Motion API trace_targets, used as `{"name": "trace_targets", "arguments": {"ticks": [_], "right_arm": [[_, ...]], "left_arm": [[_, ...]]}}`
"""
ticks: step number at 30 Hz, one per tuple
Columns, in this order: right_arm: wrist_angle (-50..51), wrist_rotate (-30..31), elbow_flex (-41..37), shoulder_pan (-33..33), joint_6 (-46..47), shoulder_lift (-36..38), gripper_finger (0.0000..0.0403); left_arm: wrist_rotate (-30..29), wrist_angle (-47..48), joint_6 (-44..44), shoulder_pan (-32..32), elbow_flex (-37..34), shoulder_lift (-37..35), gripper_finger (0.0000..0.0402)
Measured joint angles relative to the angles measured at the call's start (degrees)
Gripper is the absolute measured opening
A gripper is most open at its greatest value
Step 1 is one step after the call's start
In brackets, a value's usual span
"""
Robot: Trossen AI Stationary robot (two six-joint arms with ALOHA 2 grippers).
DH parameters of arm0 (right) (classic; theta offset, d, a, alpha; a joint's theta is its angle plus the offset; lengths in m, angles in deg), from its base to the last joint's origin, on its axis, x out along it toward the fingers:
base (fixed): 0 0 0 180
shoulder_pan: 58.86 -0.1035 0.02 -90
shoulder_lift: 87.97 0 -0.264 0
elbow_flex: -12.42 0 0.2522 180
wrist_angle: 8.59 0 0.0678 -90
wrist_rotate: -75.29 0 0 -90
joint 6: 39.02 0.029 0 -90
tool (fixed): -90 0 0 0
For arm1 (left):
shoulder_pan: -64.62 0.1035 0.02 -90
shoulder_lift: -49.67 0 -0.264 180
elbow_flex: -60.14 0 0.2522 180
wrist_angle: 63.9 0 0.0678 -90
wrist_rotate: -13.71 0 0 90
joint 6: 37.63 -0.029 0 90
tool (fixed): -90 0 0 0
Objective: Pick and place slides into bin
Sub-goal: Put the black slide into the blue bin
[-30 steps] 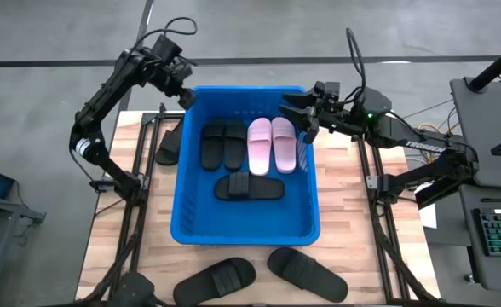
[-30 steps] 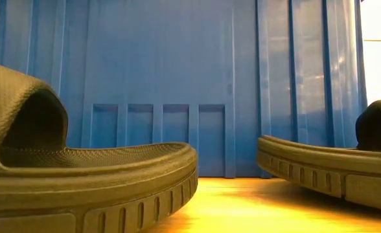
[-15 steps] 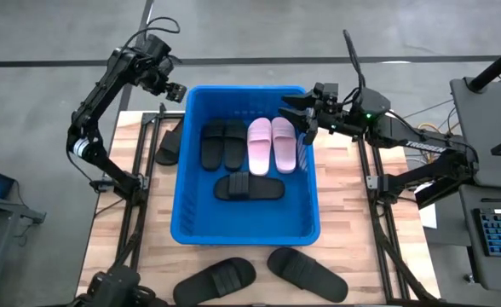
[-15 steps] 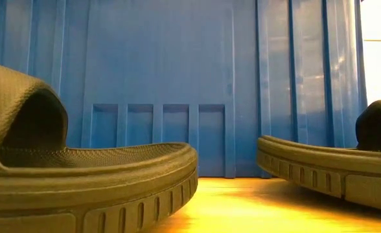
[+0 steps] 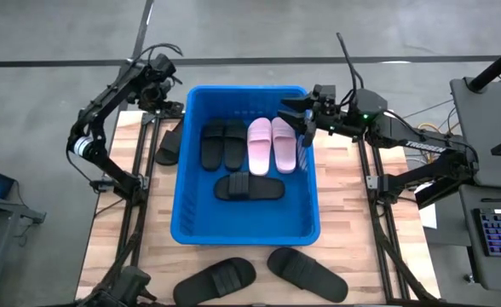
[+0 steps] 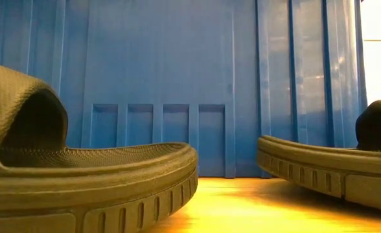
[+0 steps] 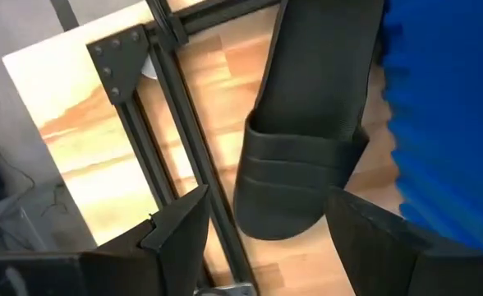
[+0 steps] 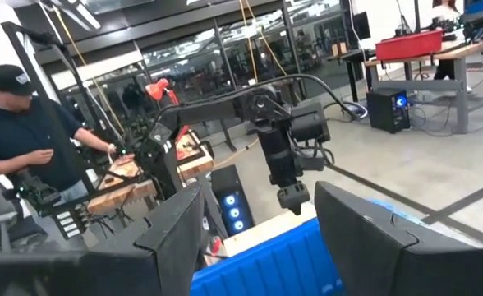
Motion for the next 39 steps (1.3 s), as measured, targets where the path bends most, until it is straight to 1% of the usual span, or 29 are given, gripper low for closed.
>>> {"name": "trace_targets", "arguments": {"ticks": [5, 8, 11, 14, 18, 20, 21, 22, 25, 26, 27, 30, 33, 36, 39], "right_arm": [[0.78, 0.0, 0.0, 0.02, 0.12, 0.0, 0.0224], [1.11, 0.0, 0.0, 0.0, 0.11, 0.0, 0.0224], [2.32, 0.0, 0.0, 0.02, 0.09, 0.0, 0.0224], [2.56, 0.01, 0.0, 0.02, -0.07, 0.0, 0.0224], [2.56, 0.02, 0.0, 0.02, -0.07, 0.0, 0.0224], [2.59, 0.02, 0.0, 0.02, -0.07, 0.0, 0.0224], [2.58, 0.02, 0.0, 0.02, -0.06, 0.0, 0.0224], [2.58, 0.02, 0.0, 0.02, -0.02, 0.0, 0.0224], [3.0, 0.02, 0.0, 0.02, 0.16, 0.0, 0.0224], [3.1, 0.02, 0.0, 0.02, 0.15, 0.0, 0.0224], [3.17, 0.02, 0.0, 0.02, 0.15, 0.0, 0.0224], [3.33, 0.02, 0.0, 0.02, 0.15, 0.0, 0.0224], [3.37, 0.41, 0.0, 0.02, 0.11, 0.0, 0.0224], [3.47, 0.48, 0.0, 0.02, 0.09, 0.0, 0.0224], [3.7, 0.48, 0.0, 0.02, 0.09, 0.0, 0.0224]], "left_arm": [[0.07, -0.73, 1.64, 0.0, -0.02, 0.03, 0.0225], [1.08, -0.83, -1.38, -0.02, -0.02, 0.05, 0.0225], [3.01, -1.23, -8.44, -0.02, 0.37, 0.05, 0.0225], [5.49, -1.26, -18.63, -0.04, 1.41, 0.03, 0.0225], [5.89, -1.26, -30.85, -0.78, 2.41, -0.02, 0.0225], [5.83, -1.28, -35.57, -1.22, 2.39, -0.02, 0.0225], [4.66, -1.26, -37.32, -1.22, 2.26, -0.03, 0.0225], [1.55, -1.25, -38.49, -1.26, 2.14, -0.13, 0.0225], [-12.77, -3.28, -40.27, -1.25, 1.39, -0.09, 0.0225], [-14.9, -3.8, -39.9, -1.26, 1.29, 0.09, 0.0225], [-15.23, -3.82, -39.76, -1.22, 1.29, 0.48, 0.0225], [-13.05, -2.15, -38.43, -1.43, 1.19, 1.74, 0.0225], [-12.48, -1.87, -35.75, -2.05, 1.16, 3.43, 0.0225], [-10.38, 1.3, -33.02, -2.38, 0.74, 5.92, 0.0225], [-10.39, 2.11, -31.19, -2.52, 0.42, 8.56, 0.0225]]}}
